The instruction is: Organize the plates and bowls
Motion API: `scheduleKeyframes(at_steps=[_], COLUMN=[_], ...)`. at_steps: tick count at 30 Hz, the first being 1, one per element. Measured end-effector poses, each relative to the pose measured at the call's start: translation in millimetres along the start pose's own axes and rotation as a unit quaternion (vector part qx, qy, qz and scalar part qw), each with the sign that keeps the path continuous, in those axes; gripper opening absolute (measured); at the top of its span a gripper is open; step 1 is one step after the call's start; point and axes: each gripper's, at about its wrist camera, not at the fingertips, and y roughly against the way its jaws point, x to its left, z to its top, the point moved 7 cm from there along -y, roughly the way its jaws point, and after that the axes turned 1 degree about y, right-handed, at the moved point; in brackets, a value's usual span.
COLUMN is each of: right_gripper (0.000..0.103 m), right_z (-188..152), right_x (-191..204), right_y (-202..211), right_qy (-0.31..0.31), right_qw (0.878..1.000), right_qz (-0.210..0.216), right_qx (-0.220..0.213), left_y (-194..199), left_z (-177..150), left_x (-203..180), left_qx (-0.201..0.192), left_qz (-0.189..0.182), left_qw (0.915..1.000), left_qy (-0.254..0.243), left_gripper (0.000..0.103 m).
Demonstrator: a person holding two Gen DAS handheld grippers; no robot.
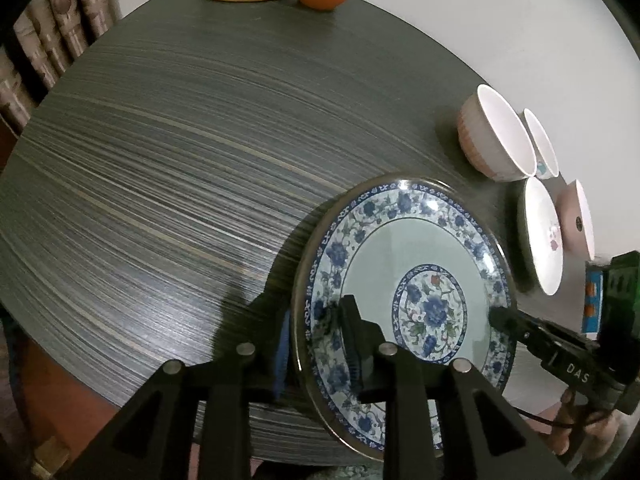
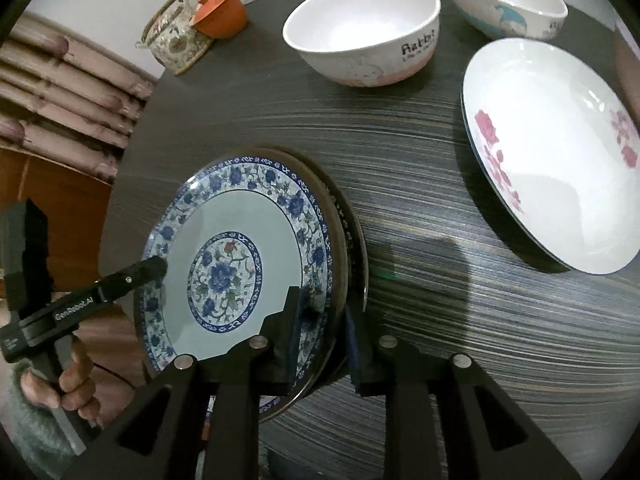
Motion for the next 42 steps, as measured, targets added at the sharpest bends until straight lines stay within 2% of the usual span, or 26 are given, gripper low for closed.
scheduleKeyframes(at_steps=[8, 14, 16, 23, 28, 32, 37, 42], right_gripper=[0.029, 0.045, 0.047, 0.049, 0.049, 0.052, 0.056, 0.057], right_z=[0, -1, -2, -4, -2, 0, 1, -1], right_x=[11, 20, 22, 23, 24, 26, 25, 16], right_y=[-2, -4, -4, -2, -1, 2, 7, 15], right_qy=[0.029, 0.04, 0.048, 0.048, 0.053, 0.067, 0.075, 0.076], right_qw=[0.999, 0.997, 0.996, 0.997, 0.995, 0.993, 0.991, 0.989], right_qz=[-0.043, -0.062, -0.069, -0.066, -0.078, -0.098, -0.1, -0.108], right_qx=[-0.009, -0.014, -0.015, -0.012, -0.016, -0.027, -0.04, -0.057], left_y=[-3, -5, -7, -7, -8, -5, 2, 19], left_z=[-4, -4, -5, -4, -6, -7, -7, -2], left_x=[2, 1, 0, 1, -2, -7, -8, -16], left_qx=[-0.003, -0.007, 0.002, -0.006, -0.006, -0.012, -0.025, -0.053], left_qz=[0.008, 0.021, 0.008, 0.034, 0.037, 0.042, 0.052, 0.064], left_qw=[0.9999, 0.9997, 0.9998, 0.9994, 0.9993, 0.999, 0.9983, 0.9964], left_qy=[0.014, 0.01, 0.016, 0.007, 0.005, -0.006, -0.01, -0.016], left_gripper=[0.028, 0.03, 0.03, 0.032, 0.032, 0.033, 0.033, 0.048])
